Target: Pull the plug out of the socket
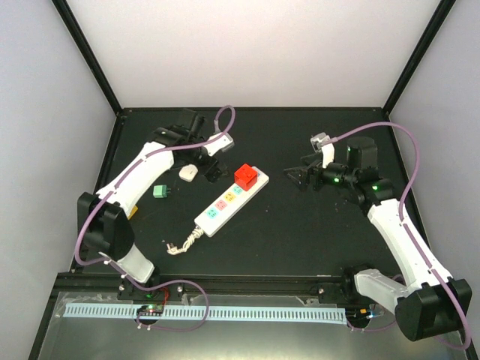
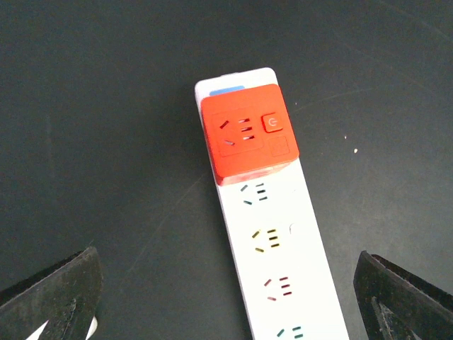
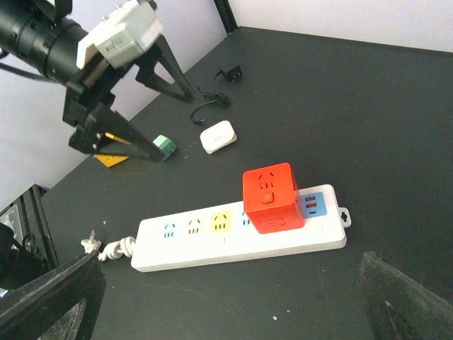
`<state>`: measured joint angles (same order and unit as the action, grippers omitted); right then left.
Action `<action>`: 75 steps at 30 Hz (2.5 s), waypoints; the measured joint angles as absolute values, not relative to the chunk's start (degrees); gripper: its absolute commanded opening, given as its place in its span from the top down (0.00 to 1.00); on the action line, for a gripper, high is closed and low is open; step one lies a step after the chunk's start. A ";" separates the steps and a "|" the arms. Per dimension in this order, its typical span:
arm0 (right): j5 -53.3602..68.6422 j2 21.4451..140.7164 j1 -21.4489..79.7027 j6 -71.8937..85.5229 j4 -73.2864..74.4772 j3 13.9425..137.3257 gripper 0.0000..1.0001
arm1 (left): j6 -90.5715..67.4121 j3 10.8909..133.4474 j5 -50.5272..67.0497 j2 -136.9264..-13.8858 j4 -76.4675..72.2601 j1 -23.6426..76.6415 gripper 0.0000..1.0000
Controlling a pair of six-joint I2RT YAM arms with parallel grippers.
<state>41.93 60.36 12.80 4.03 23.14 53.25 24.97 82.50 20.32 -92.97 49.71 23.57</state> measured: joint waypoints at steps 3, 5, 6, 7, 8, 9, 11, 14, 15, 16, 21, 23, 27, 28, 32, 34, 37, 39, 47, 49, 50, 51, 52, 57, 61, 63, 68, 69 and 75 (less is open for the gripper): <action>42.19 59.37 12.03 4.80 22.61 52.42 0.00 | 23.40 82.50 18.70 -95.88 48.53 26.09 0.01; 42.33 58.74 11.57 5.13 22.17 52.01 0.00 | 22.44 82.52 18.02 -97.73 47.70 27.40 0.01; 42.44 58.48 11.35 5.30 21.91 51.81 0.00 | 21.96 82.54 17.80 -98.70 47.35 28.03 0.01; 42.57 58.28 11.11 5.50 21.69 51.66 0.00 | 21.52 82.65 17.50 -99.61 47.03 28.64 0.01; 42.63 58.08 10.90 5.76 21.32 51.37 0.00 | 20.95 82.85 17.06 -100.57 46.70 29.23 0.01; 42.65 57.91 10.63 6.09 20.95 51.03 0.00 | 20.56 83.11 16.64 -101.45 46.46 29.82 0.01; 42.72 57.69 10.17 6.57 20.40 50.43 0.00 | 19.68 83.40 15.62 -103.02 45.45 31.00 0.01; 42.94 57.54 9.47 7.29 19.57 49.50 0.00 | 18.63 83.92 14.24 -105.25 44.29 32.27 0.01; 43.07 57.52 9.30 7.51 19.31 49.28 0.00 | 18.31 84.29 13.89 -106.02 43.92 32.49 0.01; 43.20 57.52 9.17 7.79 19.11 49.12 0.00 | 18.02 84.88 13.39 -106.91 43.66 32.71 0.01; 43.88 57.41 8.64 8.29 18.28 48.99 0.00 | 16.86 87.35 11.35 -110.78 42.06 33.26 0.01; 44.01 57.23 8.40 8.64 17.82 48.80 0.00 | 16.40 88.07 10.57 -111.77 41.78 33.26 0.04; 44.18 57.08 7.94 9.41 17.08 48.07 0.00 | 15.75 88.31 10.09 -112.40 41.43 33.43 0.15; 44.18 57.08 7.81 9.61 17.04 47.99 0.00 | 15.68 88.42 10.11 -112.42 41.43 33.47 0.19; 44.18 57.12 7.35 10.90 15.73 47.22 0.00 | 15.81 88.82 10.83 -112.44 41.47 33.54 0.38; 44.16 57.30 7.31 11.53 15.42 46.87 0.00 | 15.90 88.84 10.87 -112.44 41.45 33.87 0.42; 44.10 57.87 7.31 12.60 15.16 46.50 0.00 | 16.47 88.86 10.94 -112.44 41.43 34.35 0.45; 44.05 58.48 7.31 13.08 15.14 46.46 0.00 | 16.99 88.84 10.94 -112.40 41.45 34.83 0.46; 44.29 65.19 7.29 12.01 16.75 47.79 0.16 | 21.37 86.41 13.93 -110.65 41.87 37.98 0.49; 44.12 67.09 7.29 11.35 17.39 48.16 0.21 | 22.76 85.19 15.00 -109.78 42.11 39.07 0.49; 44.05 67.77 7.29 11.00 17.78 48.25 0.26 | 23.31 84.64 15.40 -109.36 42.24 39.57 0.50; 44.10 68.40 7.29 10.79 18.15 48.31 0.31 | 23.83 83.81 15.75 -108.71 42.17 40.23 0.50; 44.18 69.19 7.29 10.55 18.48 48.40 0.37 | 24.23 83.13 15.94 -108.20 42.17 40.77 0.50; 45.65 74.91 7.46 10.22 18.87 48.51 0.67 | 25.58 80.29 16.38 -106.02 42.17 43.66 0.51; 46.83 81.21 8.84 8.69 20.12 48.62 0.78 | 26.04 79.75 15.88 -105.65 41.93 45.21 0.50; 48.14 84.16 9.67 8.10 20.45 48.64 0.83 | 26.09 79.61 15.46 -105.51 41.80 45.54 0.50; 50.09 89.21 12.56 6.72 21.98 49.30 0.88 | 26.09 79.33 14.98 -105.32 41.56 46.11 0.50; 50.24 89.95 13.37 6.42 22.39 49.76 0.89 | 26.09 79.33 14.90 -105.30 41.56 46.17 0.50; 51.94 95.04 18.28 5.37 23.40 53.12 0.92 | 26.09 79.22 14.72 -105.21 41.50 46.24 0.51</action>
